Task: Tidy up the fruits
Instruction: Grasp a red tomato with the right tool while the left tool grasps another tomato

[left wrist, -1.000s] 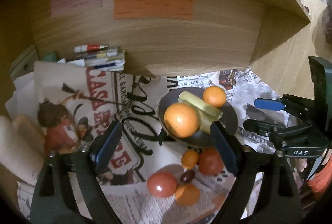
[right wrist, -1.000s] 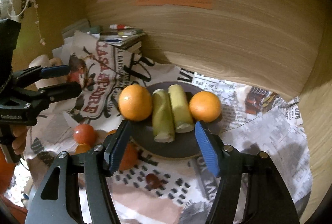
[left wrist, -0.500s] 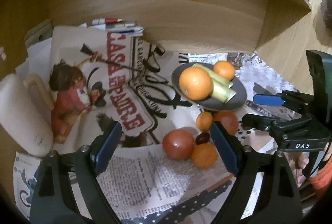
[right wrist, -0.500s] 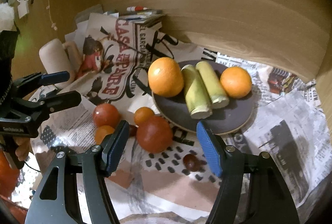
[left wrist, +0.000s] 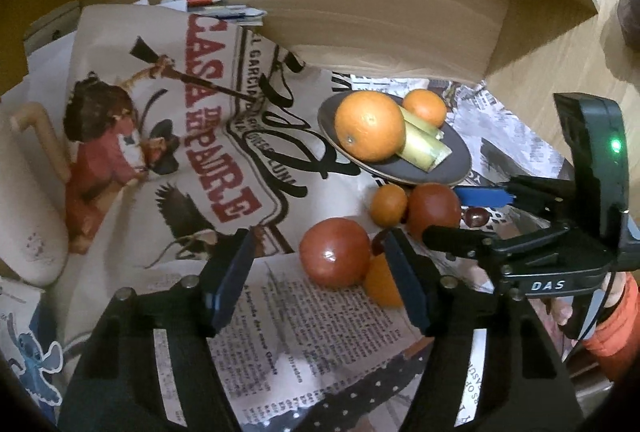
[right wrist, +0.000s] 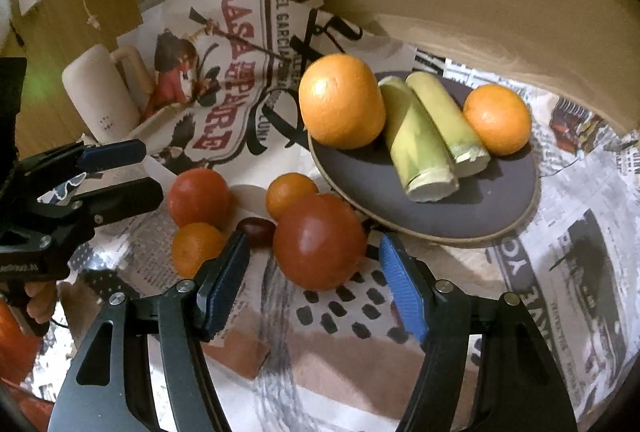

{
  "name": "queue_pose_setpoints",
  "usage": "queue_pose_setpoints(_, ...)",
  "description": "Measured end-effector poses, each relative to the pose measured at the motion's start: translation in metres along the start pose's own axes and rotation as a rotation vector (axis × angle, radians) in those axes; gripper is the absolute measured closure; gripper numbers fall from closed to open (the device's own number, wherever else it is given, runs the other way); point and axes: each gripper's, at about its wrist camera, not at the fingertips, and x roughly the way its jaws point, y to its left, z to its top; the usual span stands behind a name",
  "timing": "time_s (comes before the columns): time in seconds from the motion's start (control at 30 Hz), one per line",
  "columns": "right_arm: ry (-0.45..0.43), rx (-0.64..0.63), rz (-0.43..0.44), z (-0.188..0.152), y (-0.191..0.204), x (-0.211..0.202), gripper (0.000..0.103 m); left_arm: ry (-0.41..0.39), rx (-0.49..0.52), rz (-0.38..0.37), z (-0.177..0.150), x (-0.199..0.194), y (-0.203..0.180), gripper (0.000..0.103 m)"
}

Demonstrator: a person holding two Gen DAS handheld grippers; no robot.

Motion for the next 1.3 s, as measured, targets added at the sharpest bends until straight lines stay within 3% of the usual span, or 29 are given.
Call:
queue_pose_setpoints(0.2, 0.023, 0.001, -0.009, 0.001, -0.002, 0.009, 0.055, 0.020, 0.008, -0.012, 0.001, 0.012, -0.003, 0.037)
queue_pose_setpoints(0.4, 0.017, 0.018, 0.016, 0.001, -0.006, 0.005, 0.056, 0.059, -0.002, -0.021, 0.004, 0.029, -0.002, 0.042)
queue_pose_setpoints(0.53, -0.005, 0.021, 0.020, -0.001, -0.008, -0.003, 0.056, 0.083, -0.003, -0.032, 0.004, 0.039, -0.003, 0.051)
queue_pose_setpoints(0.87, -0.032, 0.020, -0.010, -0.008, -0.017, -0.017, 0.056, 0.099, -0.034, -0.069, 0.005, 0.047, 0.000, 0.051)
queue_pose_setpoints(0.93, -0.043, 0.026, -0.013, -0.008, -0.019, -0.021, 0.056, 0.104, -0.034, -0.083, 0.006, 0.048, 0.000, 0.057)
queue_pose_setpoints(1.3, -0.090, 0.044, -0.065, -0.006, -0.036, -0.043, 0.056, 0.064, 0.000, -0.041, 0.012, 0.037, -0.008, 0.059)
